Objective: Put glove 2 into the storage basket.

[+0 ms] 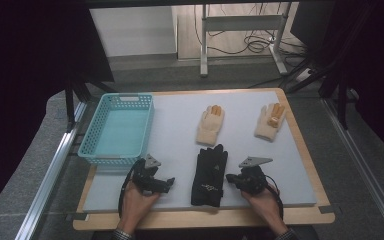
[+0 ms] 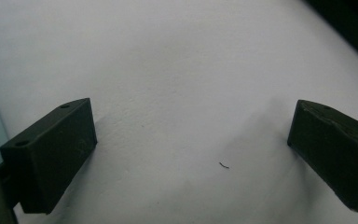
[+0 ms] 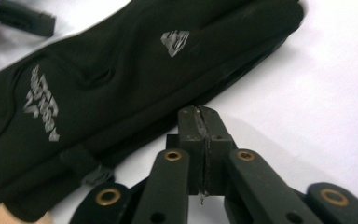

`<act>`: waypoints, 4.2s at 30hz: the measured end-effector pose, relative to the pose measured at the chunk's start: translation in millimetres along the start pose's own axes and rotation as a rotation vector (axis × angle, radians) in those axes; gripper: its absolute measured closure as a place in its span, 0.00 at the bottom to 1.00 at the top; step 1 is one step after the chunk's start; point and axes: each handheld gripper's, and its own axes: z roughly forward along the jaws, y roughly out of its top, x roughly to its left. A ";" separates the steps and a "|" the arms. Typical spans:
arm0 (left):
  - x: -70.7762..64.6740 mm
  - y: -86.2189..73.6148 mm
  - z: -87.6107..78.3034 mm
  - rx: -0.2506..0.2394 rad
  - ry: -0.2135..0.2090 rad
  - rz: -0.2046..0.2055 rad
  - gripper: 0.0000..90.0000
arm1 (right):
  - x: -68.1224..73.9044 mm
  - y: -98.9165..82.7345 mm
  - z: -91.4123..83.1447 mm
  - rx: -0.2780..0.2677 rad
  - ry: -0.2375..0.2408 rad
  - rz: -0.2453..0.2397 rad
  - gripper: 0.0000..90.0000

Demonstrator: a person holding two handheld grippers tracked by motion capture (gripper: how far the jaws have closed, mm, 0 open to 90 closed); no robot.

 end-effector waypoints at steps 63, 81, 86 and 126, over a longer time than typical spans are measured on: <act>20.4 -17.9 -16.1 -0.002 0.030 -0.024 0.01 | -66.8 -3.1 -23.5 -0.066 -0.329 -0.002 0.27; 21.1 -17.4 -17.8 0.004 0.024 -0.028 0.02 | -71.2 -6.2 -21.0 -0.038 -0.330 0.009 0.20; 19.7 -13.7 -24.8 -0.001 -0.023 -0.024 0.05 | -70.7 -6.4 -20.9 -0.040 -0.334 0.007 0.20; -48.1 88.1 47.1 0.163 -0.192 0.132 0.00 | -68.6 -6.9 -20.8 -0.046 -0.343 -0.009 0.20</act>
